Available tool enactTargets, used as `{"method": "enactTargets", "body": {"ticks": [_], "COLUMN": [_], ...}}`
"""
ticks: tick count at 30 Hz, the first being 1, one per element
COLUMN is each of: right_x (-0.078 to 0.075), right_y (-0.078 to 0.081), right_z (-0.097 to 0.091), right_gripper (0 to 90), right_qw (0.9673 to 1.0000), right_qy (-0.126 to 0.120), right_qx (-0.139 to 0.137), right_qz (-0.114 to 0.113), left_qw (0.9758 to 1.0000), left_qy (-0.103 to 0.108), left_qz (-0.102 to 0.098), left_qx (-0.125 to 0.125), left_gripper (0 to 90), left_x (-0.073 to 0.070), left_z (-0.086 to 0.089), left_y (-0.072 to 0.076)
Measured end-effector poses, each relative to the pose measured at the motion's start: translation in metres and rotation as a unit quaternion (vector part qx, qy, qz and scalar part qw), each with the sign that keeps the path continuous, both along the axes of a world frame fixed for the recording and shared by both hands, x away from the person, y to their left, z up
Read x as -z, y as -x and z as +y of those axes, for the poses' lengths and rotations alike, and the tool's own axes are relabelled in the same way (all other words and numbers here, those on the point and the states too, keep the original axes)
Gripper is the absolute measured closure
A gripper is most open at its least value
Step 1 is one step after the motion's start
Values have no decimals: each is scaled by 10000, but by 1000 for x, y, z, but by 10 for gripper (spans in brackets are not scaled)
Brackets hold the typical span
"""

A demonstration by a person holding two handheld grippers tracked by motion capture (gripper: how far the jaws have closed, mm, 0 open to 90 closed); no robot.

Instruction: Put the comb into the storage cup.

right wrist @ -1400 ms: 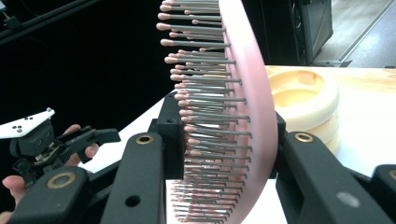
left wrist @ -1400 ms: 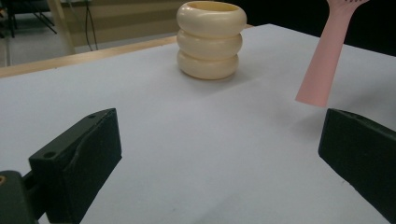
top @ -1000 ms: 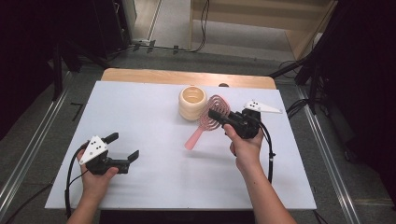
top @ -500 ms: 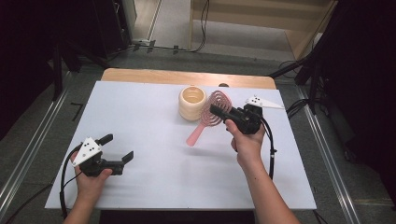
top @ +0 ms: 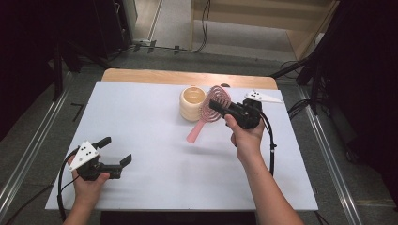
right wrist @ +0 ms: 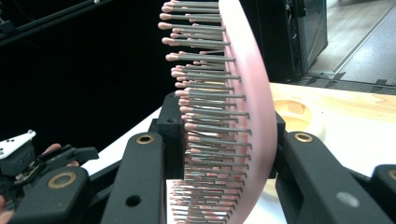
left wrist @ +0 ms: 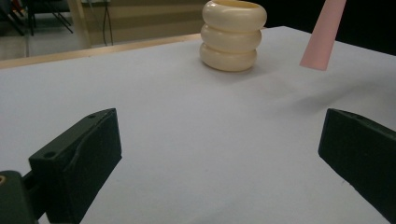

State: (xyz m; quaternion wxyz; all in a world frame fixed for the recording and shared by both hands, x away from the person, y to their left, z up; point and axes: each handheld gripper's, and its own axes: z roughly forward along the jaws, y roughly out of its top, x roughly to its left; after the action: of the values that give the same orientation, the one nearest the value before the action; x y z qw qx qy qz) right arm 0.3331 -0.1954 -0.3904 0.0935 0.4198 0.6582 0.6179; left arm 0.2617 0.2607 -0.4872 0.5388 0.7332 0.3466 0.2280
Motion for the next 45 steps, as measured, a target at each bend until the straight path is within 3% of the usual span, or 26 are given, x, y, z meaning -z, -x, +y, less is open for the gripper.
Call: {"method": "enactTargets", "body": {"ticks": [45], "right_x": [-37], "right_y": [-39], "right_z": [-8], "right_gripper": [620], "right_qw": [9994], "right_qy": [-91], "right_qx": [241], "right_qz": [-234], "left_qw": [10000], "left_qy": [73], "left_qz": [-1], "left_qx": [-48], "left_gripper": [0], "left_x": [2], "left_z": [0], "left_y": [0]}}
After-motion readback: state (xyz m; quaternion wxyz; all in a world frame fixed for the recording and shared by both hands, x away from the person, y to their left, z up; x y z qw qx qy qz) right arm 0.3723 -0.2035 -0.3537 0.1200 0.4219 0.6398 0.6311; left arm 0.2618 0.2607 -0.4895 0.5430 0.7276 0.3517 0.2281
